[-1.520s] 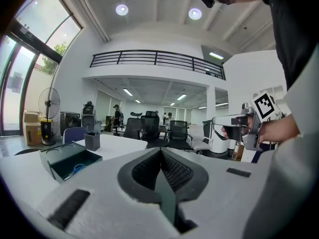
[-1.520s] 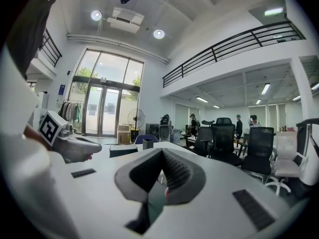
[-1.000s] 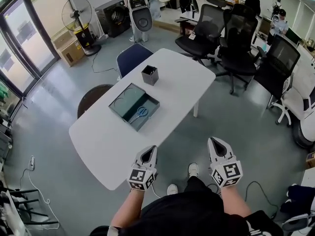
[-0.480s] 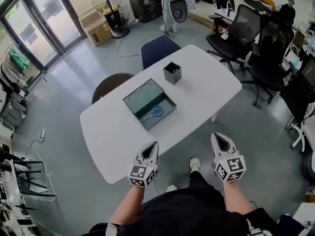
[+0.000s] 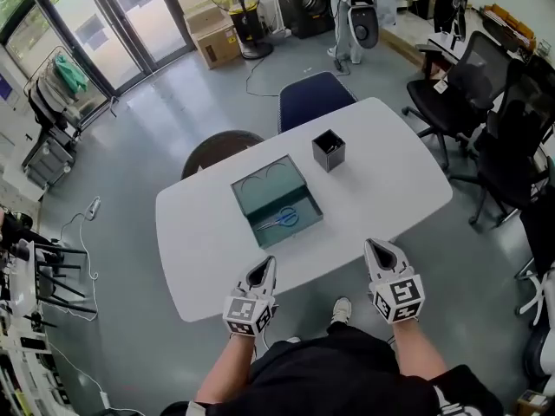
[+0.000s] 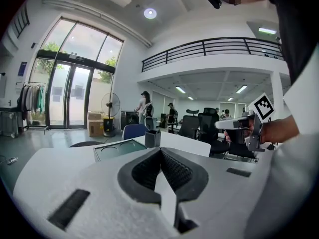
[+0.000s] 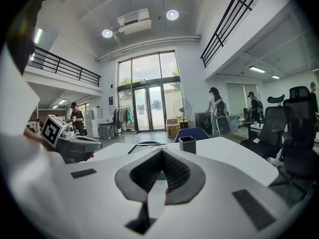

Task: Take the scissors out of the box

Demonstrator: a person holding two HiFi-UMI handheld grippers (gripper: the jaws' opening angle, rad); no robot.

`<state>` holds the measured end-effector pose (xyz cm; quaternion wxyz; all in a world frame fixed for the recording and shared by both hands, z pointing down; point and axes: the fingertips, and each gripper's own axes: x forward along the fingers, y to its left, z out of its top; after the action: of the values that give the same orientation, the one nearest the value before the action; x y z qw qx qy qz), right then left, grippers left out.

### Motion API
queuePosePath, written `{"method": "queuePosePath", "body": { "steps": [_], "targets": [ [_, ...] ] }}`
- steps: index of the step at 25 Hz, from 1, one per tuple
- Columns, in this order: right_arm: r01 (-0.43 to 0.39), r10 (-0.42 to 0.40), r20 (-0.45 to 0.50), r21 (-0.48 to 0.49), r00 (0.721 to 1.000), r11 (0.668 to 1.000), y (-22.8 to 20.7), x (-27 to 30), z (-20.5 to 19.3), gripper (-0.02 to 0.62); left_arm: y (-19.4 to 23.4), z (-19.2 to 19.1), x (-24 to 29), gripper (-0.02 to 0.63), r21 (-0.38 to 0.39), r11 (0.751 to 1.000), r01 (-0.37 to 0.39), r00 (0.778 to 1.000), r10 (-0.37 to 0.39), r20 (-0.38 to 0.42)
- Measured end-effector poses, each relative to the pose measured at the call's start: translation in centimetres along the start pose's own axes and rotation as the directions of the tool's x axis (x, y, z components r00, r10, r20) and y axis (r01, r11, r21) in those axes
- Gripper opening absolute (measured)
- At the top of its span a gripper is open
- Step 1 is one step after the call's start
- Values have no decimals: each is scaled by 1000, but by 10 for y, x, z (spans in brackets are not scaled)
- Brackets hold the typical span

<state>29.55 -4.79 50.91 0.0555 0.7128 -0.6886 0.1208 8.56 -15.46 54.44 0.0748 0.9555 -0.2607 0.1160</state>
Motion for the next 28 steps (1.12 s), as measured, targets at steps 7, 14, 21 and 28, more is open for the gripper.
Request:
{"method": "queuePosePath", "body": {
  "steps": [7, 14, 21, 28],
  "targets": [
    [-223, 216, -74, -97, 974, 970, 11, 51, -11, 5, 16, -3, 14, 11, -35, 989, -144, 989, 145, 3],
    [-389, 353, -174, -256, 919, 885, 43, 99, -18, 5, 36, -24, 7, 11, -72, 970, -231, 973, 231, -17],
    [-462, 403, -237, -311, 884, 831, 73, 134, -21, 6, 65, -35, -7, 11, -106, 959, -264, 964, 264, -14],
    [-545, 435, -342, -367, 833, 754, 97, 175, -35, 19, 101, -43, -9, 11, -118, 953, -279, 960, 278, -25]
  ]
}}
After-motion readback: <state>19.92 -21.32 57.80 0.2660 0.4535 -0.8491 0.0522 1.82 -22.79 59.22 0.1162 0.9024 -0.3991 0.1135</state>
